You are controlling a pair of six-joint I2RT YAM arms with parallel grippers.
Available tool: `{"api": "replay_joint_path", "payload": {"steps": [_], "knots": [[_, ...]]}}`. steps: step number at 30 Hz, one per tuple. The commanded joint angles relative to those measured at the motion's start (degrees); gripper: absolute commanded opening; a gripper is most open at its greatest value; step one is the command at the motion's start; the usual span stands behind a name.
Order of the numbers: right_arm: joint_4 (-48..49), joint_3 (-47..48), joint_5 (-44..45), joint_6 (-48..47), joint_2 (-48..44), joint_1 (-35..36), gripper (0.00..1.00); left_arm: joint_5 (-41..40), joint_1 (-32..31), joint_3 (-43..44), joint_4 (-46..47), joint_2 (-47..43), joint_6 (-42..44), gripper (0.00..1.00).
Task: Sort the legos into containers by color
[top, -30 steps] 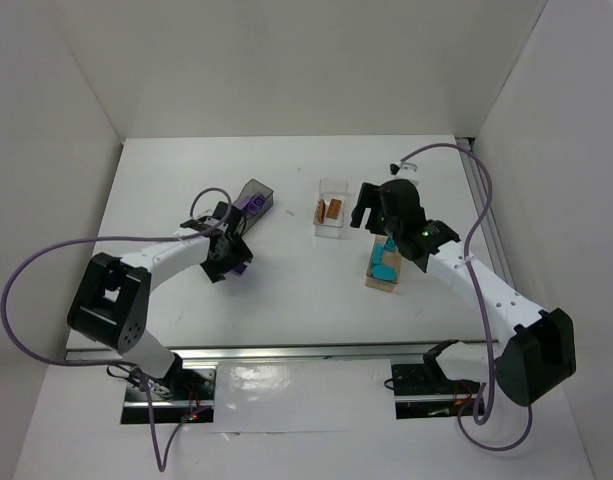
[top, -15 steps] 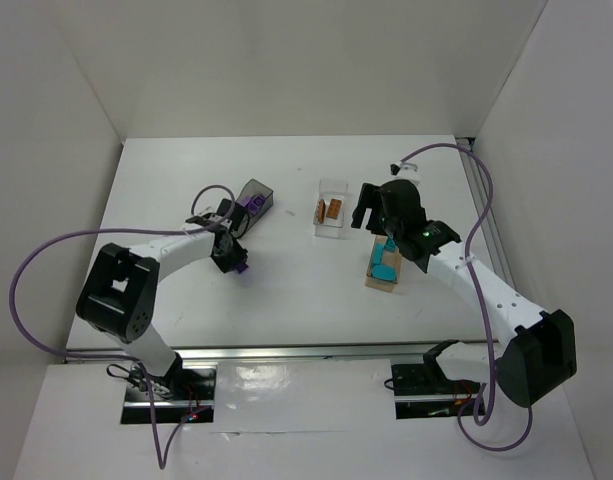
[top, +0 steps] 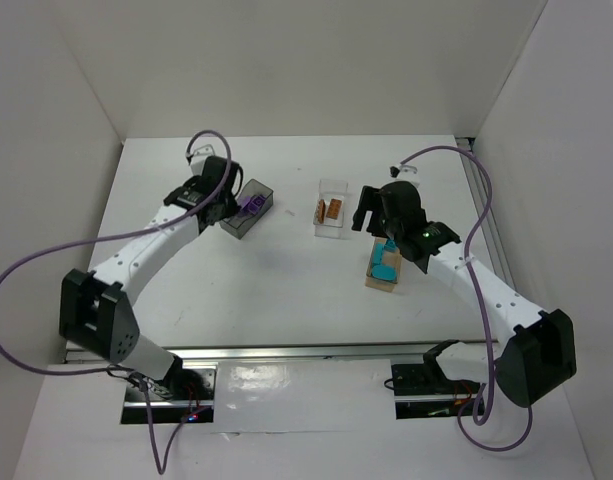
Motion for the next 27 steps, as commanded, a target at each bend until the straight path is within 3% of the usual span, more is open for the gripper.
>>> {"api": "replay_joint_path", "payload": {"steps": [1,5,10,16,19,23,27], "knots": [[0.1,0.0,-0.7,-0.8,-1.3,-0.3,0.87,-1.4,0.6,8.4,-2.0,9.0,6.8,0.17],[-1.8,0.5,-0.7,-0.8,-2.6,-0.9,0.87,-1.2,1.2,15.9,-4.0,16.5,6.6,0.23],[-2.9,1.1,0.8,-1.3,-3.1,-1.4,0.87,0.6,2.2,20.7,-5.2,21.3,7.2,0.83],[-4.7,1.7,3.0,-1.3,-4.2,-1.4,0.88,1.3,2.2,22.2,-6.5,17.0,7.2,0.86],[-8.1,3.2,8.5,0.9,-4.2,-1.4,1.0,4.7,2.2,20.6,-6.5,12.0,9.3,0.86],[-13.9,6.0,23.1,7.4,-1.5,-1.9,1.0,11.9,2.2,15.6,-5.4,3.2,13.7,0.9],[-18.2,7.6,26.5,10.3,1.2,-1.9,1.0,18.1,2.2,8.6,-3.7,-4.9,16.0,0.92]]}}
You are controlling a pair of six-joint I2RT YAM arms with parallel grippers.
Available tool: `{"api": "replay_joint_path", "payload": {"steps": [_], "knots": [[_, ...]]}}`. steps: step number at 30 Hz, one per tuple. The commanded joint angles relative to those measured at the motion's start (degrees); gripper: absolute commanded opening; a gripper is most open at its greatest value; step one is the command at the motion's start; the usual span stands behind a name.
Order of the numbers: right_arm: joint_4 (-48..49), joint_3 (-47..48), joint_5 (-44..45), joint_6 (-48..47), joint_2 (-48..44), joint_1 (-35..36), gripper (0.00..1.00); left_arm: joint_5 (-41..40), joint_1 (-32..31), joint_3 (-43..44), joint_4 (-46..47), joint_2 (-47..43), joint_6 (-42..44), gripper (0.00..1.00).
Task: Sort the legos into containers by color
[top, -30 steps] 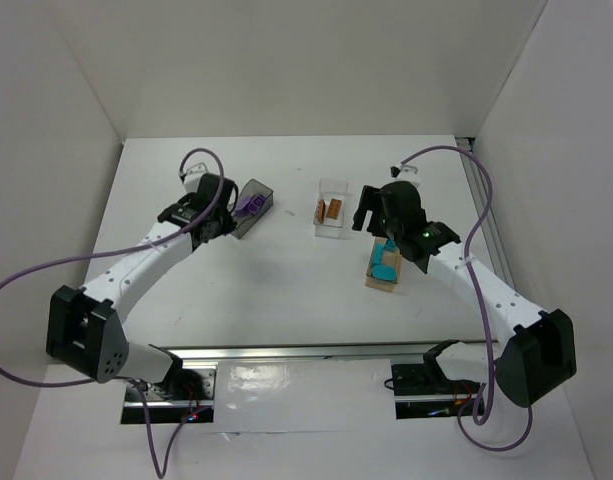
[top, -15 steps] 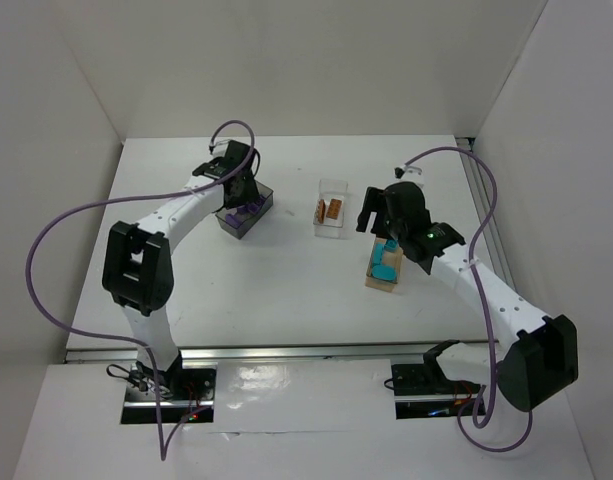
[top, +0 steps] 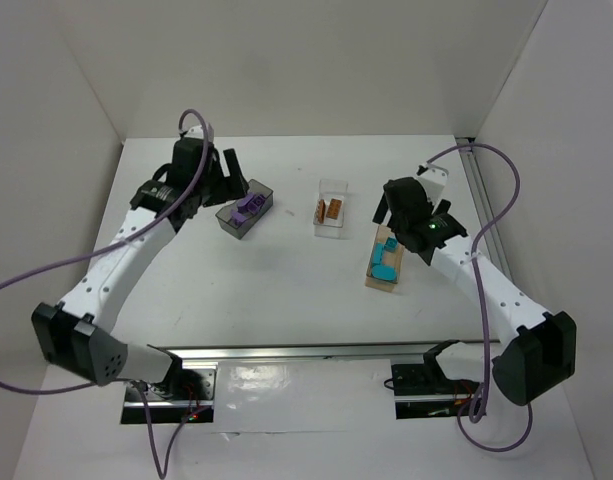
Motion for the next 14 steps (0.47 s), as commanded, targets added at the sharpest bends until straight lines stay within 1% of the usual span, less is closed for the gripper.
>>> {"api": "replay_joint_path", "payload": {"steps": [1,3,6,9,14], "knots": [[-5.9,3.5,7.9,3.8,2.2,-0.3,1.0,6.9,0.1,-4.9,0.8,-5.7,3.6,0.92],[-6.5,3.5,7.2,4.5,2.2,-0.3,1.0,8.1,0.1,-7.1,1.8,-7.6,4.2,0.92],[-4.3,0.4,4.0,1.7,1.6,-0.3,1.0,8.8,0.1,-8.4,2.5,-10.3,5.0,0.93],[-3.0,-1.4,3.3,1.7,-0.7,-0.3,1.0,8.1,0.1,-8.4,2.5,-11.7,5.0,0.95],[-0.2,-3.8,3.3,1.2,-4.3,-0.3,1.0,7.5,0.1,-8.9,2.5,-13.2,5.5,0.97]]}}
